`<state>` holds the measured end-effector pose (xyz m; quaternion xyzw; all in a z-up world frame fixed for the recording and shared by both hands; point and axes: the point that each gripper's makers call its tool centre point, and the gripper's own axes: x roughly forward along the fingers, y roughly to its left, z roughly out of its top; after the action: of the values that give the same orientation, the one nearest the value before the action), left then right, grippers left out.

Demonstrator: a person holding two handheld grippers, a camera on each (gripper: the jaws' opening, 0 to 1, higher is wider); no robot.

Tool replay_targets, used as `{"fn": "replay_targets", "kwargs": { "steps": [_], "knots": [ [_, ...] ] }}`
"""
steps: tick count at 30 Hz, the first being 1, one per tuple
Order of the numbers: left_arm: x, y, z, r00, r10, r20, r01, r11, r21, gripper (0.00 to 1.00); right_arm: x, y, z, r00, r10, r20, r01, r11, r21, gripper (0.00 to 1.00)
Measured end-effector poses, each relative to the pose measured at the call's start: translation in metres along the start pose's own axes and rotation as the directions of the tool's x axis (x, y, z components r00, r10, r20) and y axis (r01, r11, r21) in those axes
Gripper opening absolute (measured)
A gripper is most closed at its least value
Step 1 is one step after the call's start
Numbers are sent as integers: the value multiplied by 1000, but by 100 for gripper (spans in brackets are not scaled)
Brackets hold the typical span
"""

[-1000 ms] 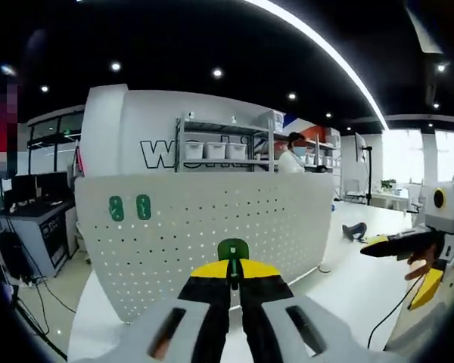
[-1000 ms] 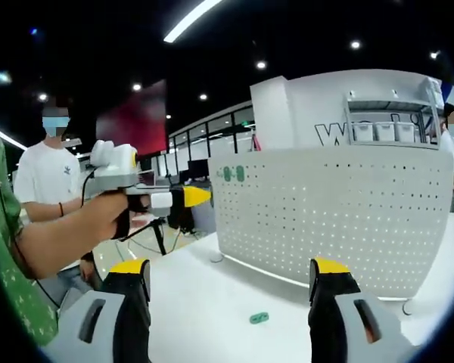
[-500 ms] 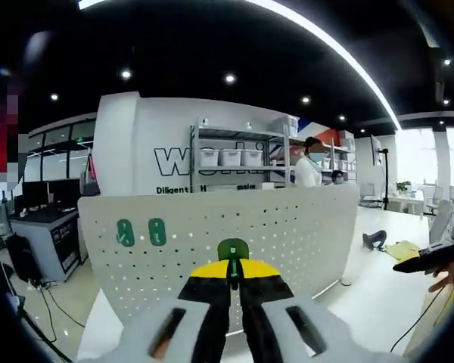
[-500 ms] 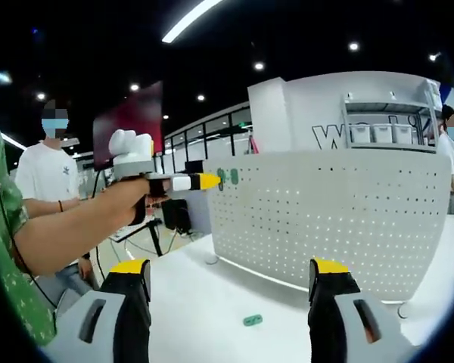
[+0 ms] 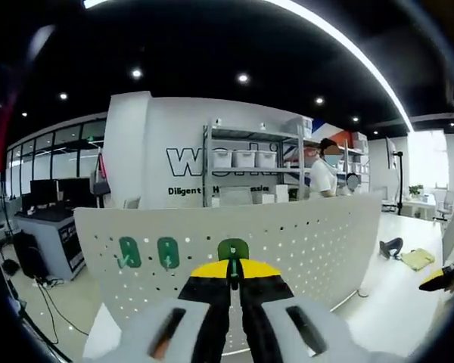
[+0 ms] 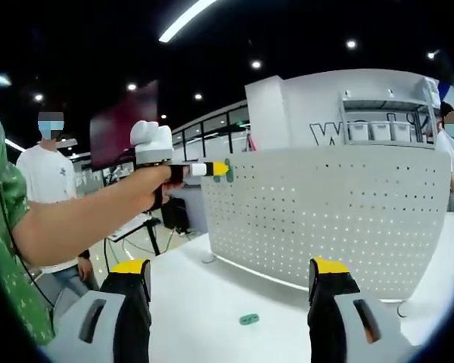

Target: Insert the hook assembly into the mounting plate slot until the hook locks in place.

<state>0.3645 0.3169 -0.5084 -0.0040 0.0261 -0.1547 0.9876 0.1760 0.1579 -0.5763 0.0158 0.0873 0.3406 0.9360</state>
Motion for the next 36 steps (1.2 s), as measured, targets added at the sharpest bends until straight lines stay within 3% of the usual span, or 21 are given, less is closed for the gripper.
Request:
{"fn": "replay_targets", "kwargs": {
  "steps": [21, 36],
  "knots": [
    [44, 20, -6, 997, 82, -3, -82, 997, 7, 3, 6, -15, -10, 1000, -12, -15, 12, 999, 31, 87],
    [47, 21, -7, 995, 99, 8, -99, 995, 21, 3, 8, -21, -12, 1000, -22, -20, 23, 999, 38, 87]
  ]
}}
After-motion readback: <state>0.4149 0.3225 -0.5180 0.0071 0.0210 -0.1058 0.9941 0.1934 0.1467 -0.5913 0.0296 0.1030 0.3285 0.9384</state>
